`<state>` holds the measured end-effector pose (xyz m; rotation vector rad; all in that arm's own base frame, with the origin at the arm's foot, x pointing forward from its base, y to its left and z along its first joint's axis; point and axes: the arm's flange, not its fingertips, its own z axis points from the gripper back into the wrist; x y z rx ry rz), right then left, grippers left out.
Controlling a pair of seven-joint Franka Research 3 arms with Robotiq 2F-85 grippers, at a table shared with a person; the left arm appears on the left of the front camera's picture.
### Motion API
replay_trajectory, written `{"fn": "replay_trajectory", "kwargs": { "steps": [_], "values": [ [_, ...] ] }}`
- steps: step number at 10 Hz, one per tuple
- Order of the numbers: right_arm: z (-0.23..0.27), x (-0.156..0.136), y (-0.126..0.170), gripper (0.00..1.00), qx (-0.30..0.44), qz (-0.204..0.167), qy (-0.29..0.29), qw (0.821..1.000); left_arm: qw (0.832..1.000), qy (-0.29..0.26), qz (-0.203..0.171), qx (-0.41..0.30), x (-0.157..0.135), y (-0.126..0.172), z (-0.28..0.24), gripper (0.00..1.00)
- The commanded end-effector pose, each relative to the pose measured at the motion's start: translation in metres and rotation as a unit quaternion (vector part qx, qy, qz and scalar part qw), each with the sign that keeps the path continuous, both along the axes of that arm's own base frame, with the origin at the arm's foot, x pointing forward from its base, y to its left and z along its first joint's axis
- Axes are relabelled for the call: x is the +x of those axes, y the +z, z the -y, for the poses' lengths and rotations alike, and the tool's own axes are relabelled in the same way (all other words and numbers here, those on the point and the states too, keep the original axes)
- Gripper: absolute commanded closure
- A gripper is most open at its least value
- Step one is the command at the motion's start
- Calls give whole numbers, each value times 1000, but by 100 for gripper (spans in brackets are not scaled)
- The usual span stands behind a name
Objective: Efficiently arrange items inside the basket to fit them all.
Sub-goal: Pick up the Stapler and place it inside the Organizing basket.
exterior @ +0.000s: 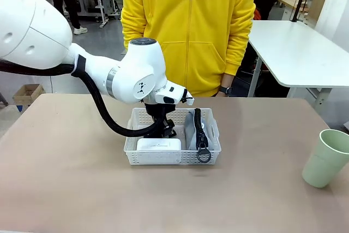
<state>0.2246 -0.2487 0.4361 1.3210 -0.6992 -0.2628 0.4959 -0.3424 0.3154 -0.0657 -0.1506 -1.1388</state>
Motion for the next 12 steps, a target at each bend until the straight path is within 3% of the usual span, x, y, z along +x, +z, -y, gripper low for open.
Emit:
{"fn": "replay_trajectory", "kwargs": {
  "steps": [1,2,5,8,10,12],
  "values": [
    [0,2,1,0,0,18,-1,1000,1000,7,14,11,0,0,0,5],
    [0,2,1,0,0,18,-1,1000,1000,6,14,8,1,1,0,0],
    [0,2,1,0,0,18,-1,1000,1000,1,14,-7,-4,15,-5,0],
    [0,2,1,0,0,18,-1,1000,998,-13,47,-41,-24,109,-43,0],
    [0,2,1,0,0,18,-1,1000,997,12,10,-74,-34,174,-100,0],
    [0,2,1,0,0,18,-1,1000,986,56,-59,-146,-35,218,-187,0]
  ]
}}
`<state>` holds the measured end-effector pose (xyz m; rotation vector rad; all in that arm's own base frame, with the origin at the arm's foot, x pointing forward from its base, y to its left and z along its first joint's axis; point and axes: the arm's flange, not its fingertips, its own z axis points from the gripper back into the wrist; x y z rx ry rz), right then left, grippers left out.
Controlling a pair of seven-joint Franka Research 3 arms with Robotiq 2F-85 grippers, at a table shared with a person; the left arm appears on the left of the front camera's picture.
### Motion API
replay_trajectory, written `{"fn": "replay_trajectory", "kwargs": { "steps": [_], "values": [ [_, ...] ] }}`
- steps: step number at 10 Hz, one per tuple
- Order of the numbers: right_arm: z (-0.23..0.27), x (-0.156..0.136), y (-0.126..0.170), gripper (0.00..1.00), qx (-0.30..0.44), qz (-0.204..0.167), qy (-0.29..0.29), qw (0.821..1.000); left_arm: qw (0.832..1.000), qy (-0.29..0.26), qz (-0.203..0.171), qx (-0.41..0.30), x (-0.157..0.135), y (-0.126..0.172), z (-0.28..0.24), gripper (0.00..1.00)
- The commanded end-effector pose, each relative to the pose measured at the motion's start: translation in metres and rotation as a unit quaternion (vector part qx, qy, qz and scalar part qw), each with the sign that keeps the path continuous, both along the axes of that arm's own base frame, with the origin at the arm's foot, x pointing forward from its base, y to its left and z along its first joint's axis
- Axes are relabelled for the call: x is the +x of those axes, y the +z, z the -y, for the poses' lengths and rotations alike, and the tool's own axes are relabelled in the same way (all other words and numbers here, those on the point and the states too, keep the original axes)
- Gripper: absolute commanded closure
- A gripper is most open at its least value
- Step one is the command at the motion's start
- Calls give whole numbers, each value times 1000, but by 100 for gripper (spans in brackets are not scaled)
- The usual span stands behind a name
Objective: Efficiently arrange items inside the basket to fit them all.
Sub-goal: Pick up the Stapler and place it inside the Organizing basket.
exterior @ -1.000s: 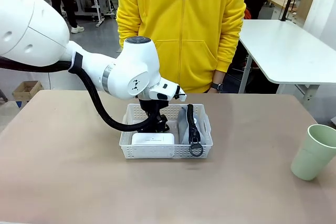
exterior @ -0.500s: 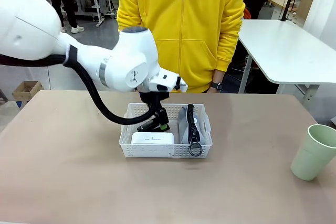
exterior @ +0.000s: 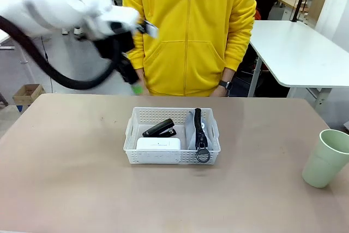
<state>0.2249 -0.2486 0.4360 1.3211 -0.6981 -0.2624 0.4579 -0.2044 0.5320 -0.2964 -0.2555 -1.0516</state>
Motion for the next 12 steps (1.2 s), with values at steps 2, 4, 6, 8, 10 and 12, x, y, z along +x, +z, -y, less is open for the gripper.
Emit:
{"fn": "replay_trajectory", "kwargs": {
  "steps": [2,4,6,8,10,12],
  "values": [
    [0,2,1,0,0,18,-2,1000,978,107,-74,-161,-1,15,-177,0],
    [0,2,1,0,0,18,-2,1000,939,172,-98,-280,-19,-6,-285,0],
    [0,2,1,0,0,18,-2,1000,887,246,-123,-370,-36,-50,-366,0],
    [0,2,1,0,0,18,-2,1000,849,277,-131,-431,-48,-85,-406,0],
    [0,2,1,0,0,18,-2,1000,862,284,-141,-396,-60,-84,-416,0],
    [0,2,1,0,0,18,-2,1000,862,284,-141,-396,-60,-84,-416,0]
  ]
}}
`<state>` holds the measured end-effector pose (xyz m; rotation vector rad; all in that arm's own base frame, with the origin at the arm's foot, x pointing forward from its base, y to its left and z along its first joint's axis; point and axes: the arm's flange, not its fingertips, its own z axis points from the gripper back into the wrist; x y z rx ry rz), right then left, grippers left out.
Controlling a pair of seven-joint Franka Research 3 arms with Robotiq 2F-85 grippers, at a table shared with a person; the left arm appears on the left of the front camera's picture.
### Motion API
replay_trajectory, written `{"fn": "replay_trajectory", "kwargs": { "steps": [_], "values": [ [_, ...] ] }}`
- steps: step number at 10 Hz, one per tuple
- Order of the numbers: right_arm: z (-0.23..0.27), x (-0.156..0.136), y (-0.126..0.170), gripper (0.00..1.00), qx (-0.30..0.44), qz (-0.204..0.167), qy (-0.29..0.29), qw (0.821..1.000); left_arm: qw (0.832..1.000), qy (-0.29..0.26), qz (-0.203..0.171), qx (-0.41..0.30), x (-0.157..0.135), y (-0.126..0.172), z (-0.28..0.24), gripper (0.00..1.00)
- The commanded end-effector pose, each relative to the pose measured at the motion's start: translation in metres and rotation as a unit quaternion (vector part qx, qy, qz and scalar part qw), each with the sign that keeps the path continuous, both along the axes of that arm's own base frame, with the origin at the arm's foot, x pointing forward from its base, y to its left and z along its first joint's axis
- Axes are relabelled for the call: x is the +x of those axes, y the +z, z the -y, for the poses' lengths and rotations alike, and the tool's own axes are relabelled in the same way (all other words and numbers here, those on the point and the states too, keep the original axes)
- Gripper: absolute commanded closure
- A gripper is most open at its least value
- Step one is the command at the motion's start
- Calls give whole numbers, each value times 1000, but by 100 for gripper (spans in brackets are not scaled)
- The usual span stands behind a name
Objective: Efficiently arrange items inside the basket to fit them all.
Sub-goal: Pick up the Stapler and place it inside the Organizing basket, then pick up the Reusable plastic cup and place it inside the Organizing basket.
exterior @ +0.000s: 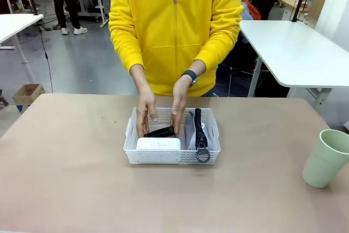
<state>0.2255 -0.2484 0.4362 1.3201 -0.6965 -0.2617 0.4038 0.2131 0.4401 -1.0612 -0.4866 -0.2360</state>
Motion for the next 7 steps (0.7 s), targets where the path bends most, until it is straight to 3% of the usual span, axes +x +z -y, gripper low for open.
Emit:
{"fn": "replay_trajectory", "kwargs": {
  "steps": [1,7],
  "values": [
    [1,1,1,0,1,19,-2,1000,1000,-10,0,12,-5,8,1,0],
    [1,1,1,0,1,19,-2,1000,1000,-10,0,12,-5,8,1,0]
  ]
}}
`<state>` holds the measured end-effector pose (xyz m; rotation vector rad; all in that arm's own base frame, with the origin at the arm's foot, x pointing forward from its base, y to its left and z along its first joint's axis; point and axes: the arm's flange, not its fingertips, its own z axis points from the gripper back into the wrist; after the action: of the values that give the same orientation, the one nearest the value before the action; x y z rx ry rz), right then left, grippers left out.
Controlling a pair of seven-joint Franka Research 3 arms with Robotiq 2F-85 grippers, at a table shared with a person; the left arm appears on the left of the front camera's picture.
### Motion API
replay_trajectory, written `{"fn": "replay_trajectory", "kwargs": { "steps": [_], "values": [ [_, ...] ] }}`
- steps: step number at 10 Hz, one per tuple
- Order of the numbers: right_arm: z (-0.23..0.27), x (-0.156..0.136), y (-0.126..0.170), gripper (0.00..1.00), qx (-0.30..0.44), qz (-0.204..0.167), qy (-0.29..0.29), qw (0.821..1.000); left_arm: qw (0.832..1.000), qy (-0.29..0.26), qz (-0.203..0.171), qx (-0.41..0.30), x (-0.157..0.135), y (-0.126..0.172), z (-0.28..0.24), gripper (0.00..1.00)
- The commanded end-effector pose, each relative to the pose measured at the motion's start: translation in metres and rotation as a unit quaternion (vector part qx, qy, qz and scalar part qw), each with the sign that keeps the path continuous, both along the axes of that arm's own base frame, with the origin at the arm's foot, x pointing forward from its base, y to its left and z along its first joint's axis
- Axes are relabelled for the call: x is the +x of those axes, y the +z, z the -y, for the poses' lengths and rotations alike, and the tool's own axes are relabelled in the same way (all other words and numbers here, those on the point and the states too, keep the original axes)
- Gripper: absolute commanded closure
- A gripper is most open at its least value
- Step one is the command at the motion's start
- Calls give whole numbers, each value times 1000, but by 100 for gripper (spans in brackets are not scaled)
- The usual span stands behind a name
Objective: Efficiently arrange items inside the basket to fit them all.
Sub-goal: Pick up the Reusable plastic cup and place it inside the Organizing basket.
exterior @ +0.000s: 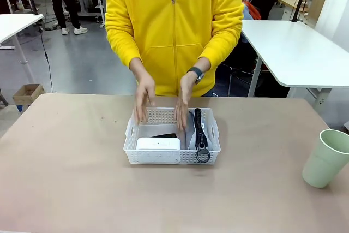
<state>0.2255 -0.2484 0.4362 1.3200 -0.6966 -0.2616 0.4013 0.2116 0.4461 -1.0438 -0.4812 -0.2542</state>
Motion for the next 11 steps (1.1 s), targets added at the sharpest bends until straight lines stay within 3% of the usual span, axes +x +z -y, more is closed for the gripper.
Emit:
{"fn": "replay_trajectory", "kwargs": {
  "steps": [1,7,8,10,11],
  "values": [
    [1,1,1,0,1,19,-2,1000,1000,-3,-3,2,-3,2,0,0],
    [1,1,1,0,1,19,-2,1000,1000,-3,-3,2,-3,2,0,0],
    [0,0,0,0,0,0,0,1000,1000,-3,-3,2,-3,2,0,0],
    [-8,0,0,0,-86,94,30,991,1000,-3,-3,2,-3,2,0,0],
    [-13,-11,-5,0,-115,136,80,981,1000,-3,-3,2,-3,2,0,0]
  ]
}}
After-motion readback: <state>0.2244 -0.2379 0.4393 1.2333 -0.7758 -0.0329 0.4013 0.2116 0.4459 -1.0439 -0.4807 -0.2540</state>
